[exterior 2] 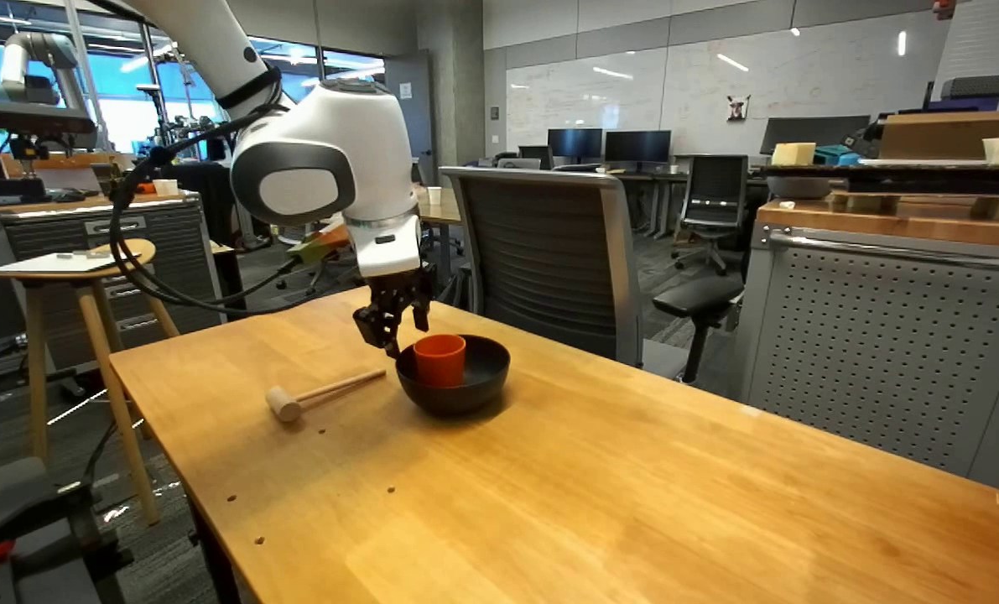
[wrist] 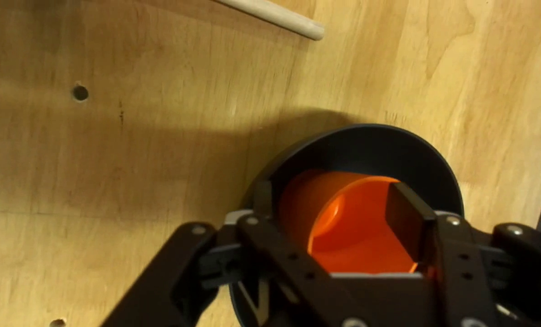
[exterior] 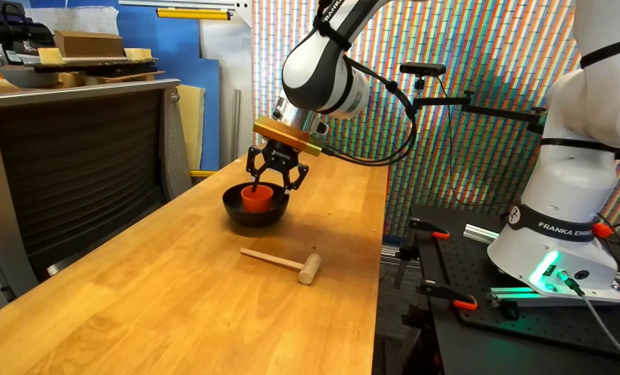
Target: Put the cup in the bowl
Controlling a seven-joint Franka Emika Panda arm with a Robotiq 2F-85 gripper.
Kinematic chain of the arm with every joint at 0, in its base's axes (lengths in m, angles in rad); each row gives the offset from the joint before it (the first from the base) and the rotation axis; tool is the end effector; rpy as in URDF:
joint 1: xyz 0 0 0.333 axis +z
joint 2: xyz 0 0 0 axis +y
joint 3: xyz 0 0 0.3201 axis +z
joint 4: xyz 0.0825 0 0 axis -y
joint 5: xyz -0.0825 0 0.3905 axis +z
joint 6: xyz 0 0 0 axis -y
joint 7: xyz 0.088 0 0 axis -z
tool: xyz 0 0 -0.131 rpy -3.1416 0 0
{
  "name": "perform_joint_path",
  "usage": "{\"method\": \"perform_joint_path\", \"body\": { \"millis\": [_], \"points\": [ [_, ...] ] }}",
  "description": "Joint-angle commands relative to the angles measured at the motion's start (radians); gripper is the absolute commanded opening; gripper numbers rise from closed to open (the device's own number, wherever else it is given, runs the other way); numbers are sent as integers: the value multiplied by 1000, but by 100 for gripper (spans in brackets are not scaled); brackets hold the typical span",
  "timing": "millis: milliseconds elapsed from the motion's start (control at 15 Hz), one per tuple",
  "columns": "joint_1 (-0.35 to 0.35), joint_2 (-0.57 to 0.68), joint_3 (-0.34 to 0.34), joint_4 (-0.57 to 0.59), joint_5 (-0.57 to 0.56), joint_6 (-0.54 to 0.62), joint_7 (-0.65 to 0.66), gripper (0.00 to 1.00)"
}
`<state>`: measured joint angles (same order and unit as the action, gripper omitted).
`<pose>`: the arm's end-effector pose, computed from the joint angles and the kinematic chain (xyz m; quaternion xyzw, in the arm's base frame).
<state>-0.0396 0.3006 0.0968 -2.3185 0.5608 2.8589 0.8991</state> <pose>0.5507 0.0072 0.2071 -0.7632 0.6246 -0.0435 0.1599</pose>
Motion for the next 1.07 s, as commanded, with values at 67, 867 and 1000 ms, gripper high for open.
{"method": "perform_joint_path", "body": {
  "millis": [67, 867, 1000],
  "points": [
    [71, -191, -36, -153, -46, 6, 5, 100],
    [161, -526, 47, -34, -186, -709, -75, 100],
    [169, -543, 54, 22, -185, -791, -91, 100]
  ]
}}
